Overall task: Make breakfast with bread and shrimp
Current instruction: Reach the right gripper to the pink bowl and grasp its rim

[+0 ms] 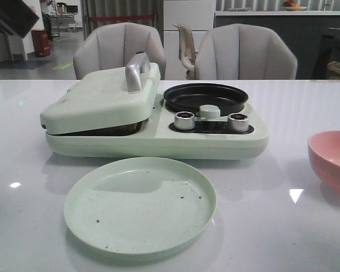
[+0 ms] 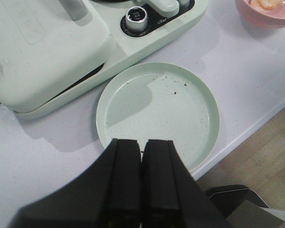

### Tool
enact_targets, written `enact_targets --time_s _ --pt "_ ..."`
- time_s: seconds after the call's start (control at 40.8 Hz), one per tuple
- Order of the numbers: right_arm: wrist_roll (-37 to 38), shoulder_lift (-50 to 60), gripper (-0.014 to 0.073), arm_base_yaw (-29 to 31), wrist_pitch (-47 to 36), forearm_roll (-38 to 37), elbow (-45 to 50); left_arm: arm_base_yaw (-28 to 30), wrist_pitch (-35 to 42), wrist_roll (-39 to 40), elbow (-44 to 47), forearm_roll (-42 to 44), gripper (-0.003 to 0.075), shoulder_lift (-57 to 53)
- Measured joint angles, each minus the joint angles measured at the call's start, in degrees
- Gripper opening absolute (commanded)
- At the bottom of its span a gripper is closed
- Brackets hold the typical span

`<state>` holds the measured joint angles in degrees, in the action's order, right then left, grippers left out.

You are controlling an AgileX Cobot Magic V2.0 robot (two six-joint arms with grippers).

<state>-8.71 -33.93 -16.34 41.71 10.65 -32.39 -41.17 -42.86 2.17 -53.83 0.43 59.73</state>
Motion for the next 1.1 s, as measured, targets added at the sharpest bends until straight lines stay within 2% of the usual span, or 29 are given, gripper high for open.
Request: enact_targets --time_s 0.196,0.368,0.515,0.834,0.932,1.103 --pt "0.0 0.0 0.0535 0.0 -4.5 -0.3 0.0 0.0 0.0 0.0 0.0 0.1 0.0100 0.0" --pt "0.2 -3.0 0.0535 0.9 -6.1 -4.4 -2.1 0.0 0.0 0.0 0.0 0.1 0.0100 0.0" --pt "0.6 -10.5 0.0535 6.3 -2.6 -5.0 -6.7 0.0 0.0 0.0 0.0 0.1 0.0100 0.0" --pt "1.0 -33.0 0.0535 24.3 3.8 -4.8 -15.9 0.0 -0.9 0.0 0.0 0.0 0.0100 0.0" --pt "1.0 -39.7 0.0535 27.2 3.6 -4.8 -18.0 0.0 -1.0 0.0 0.0 0.0 0.0100 0.0" --pt "1.0 -49.5 0.0535 28.5 1.7 -5.0 -21.4 0.0 -1.1 0.0 0.0 0.0 0.0100 0.0"
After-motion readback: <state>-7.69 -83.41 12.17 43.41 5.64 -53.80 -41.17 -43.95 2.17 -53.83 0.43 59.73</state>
